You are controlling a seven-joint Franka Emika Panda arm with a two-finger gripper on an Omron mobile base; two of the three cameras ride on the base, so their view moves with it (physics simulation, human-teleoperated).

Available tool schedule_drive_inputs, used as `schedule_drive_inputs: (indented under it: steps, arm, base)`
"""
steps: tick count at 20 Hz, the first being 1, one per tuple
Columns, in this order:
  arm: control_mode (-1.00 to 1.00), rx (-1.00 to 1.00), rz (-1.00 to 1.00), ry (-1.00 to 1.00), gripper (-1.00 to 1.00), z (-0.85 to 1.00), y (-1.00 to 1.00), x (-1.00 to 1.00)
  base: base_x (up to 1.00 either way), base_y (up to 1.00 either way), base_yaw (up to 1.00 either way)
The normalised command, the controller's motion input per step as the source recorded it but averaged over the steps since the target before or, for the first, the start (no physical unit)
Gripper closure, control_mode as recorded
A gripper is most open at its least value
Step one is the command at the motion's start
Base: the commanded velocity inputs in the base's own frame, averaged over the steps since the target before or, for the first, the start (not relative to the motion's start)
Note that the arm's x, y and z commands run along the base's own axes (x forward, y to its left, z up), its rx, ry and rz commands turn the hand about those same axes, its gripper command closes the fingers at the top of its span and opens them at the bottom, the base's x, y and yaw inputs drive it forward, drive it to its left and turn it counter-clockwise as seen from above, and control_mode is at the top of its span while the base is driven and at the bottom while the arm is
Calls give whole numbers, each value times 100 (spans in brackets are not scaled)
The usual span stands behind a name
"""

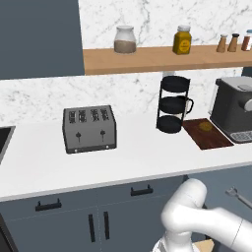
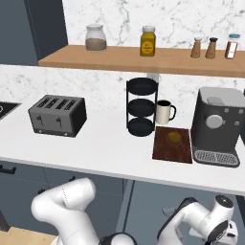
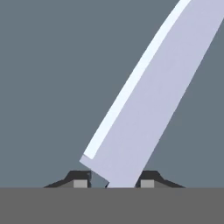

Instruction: Place the appropriate cutting tool for cutting the avocado skin on the cutting board.

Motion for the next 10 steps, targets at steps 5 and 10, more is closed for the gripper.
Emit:
schedule_drive_inputs:
  steps: [5, 10]
  arm:
    - [-100, 0, 6, -4, 100, 4, 29, -18]
    - [-100, 0, 0, -6, 100, 71, 13, -26]
  base:
    - [0, 0, 0]
    - [0, 0, 0]
